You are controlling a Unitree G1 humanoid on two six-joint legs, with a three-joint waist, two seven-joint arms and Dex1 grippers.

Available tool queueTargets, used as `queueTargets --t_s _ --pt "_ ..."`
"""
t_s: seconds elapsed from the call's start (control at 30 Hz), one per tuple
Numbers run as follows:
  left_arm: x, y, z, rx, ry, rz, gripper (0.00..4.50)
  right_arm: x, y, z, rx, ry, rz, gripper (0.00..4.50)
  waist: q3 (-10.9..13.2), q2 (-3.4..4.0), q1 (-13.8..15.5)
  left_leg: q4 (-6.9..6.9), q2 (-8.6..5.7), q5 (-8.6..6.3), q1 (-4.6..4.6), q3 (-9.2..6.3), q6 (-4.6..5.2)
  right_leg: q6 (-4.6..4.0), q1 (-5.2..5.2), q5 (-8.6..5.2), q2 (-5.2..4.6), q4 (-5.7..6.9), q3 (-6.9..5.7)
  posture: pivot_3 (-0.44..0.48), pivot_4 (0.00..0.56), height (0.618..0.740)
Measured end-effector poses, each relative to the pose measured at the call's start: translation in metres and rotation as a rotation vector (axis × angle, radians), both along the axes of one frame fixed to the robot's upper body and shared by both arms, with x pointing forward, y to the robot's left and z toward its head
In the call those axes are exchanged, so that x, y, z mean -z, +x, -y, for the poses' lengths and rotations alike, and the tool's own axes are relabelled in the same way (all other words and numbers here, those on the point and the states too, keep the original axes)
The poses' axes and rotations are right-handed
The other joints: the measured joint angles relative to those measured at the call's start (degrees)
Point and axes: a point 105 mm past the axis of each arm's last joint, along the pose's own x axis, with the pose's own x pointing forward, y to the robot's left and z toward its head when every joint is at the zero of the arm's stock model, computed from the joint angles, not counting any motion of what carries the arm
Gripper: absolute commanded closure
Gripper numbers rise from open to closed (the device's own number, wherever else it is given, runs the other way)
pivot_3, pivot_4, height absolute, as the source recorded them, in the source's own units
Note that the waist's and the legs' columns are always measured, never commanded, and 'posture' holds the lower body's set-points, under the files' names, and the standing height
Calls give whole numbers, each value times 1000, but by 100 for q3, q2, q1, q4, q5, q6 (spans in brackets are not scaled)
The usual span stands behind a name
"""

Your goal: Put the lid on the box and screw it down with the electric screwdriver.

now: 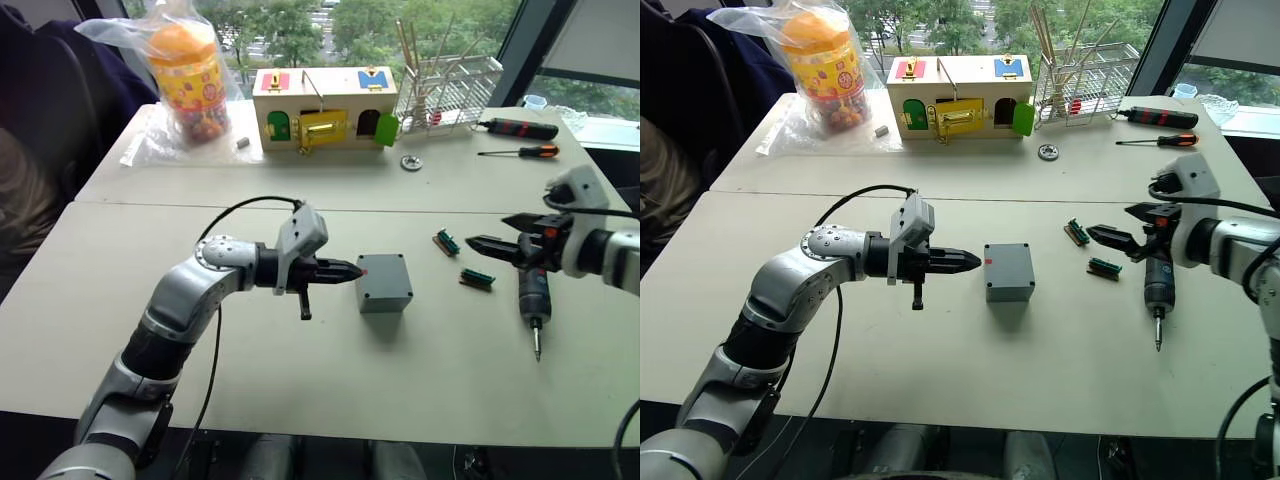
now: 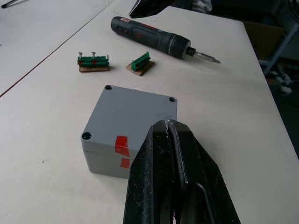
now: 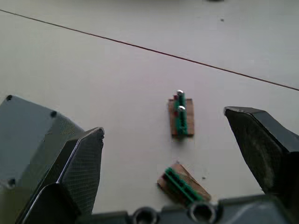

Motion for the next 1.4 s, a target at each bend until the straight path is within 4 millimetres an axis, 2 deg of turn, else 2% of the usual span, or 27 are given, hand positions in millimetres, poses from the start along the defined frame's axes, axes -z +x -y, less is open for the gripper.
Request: queueTargets --t_s 0.1,0.17,0.23,0.4,0.5,0.77,0.87,1.0,1.07,1.4 --pt "-8 -11 12 70 -20 29 4500 -1 -6 45 211 -38 -139 4 -1 2 -14 -5 8 0 0 15 0 0 -2 0 -1 -6 3 0 150 740" --pt "-7 -16 16 97 -18 39 4500 0 -12 56 263 -13 -218 4 -1 3 -26 -13 17 0 1 25 0 0 -2 0 2 -39 4 0 150 740" --pt "-6 -17 20 102 -24 42 4500 6 -16 55 264 24 -299 4 -1 3 -27 -22 36 0 0 33 0 0 9 0 8 -79 4 0 150 740" --pt "-5 -16 22 87 -39 56 4500 28 -24 45 245 114 -484 4 -1 3 2 -20 36 0 0 33 0 0 10 0 7 -78 4 0 150 740" --pt "2 -16 22 60 -48 32 4500 37 -20 43 261 144 -535 4 -1 2 13 -16 35 0 -1 32 0 0 11 0 6 -80 4 0 150 740" --pt "6 -12 23 4 -67 32 4500 72 -13 44 279 81 -644 4 -1 2 12 -16 35 0 -2 32 -1 0 8 0 6 -79 3 0 150 740" --pt "8 -11 24 -17 -79 24 4500 78 -6 46 278 46 -639 644 0 -2 2 -9 36 0 -2 30 -1 1 11 0 8 -79 3 0 150 740" --pt "9 -10 25 -38 -90 21 4500 83 0 59 262 -61 -619 2144 -9 -18 9 4 35 0 0 24 -1 1 21 1 8 -80 2 0 150 740" --pt "10 -10 24 -47 -90 17 4500 84 0 61 240 -80 -620 2738 -11 -24 12 6 34 0 0 22 -1 1 23 1 8 -80 2 0 150 740" --pt "11 -8 22 -56 -91 24 4500 85 -3 68 172 -115 -618 2740 -15 -34 73 12 27 -1 0 14 -1 1 29 1 6 -81 1 0 150 740"
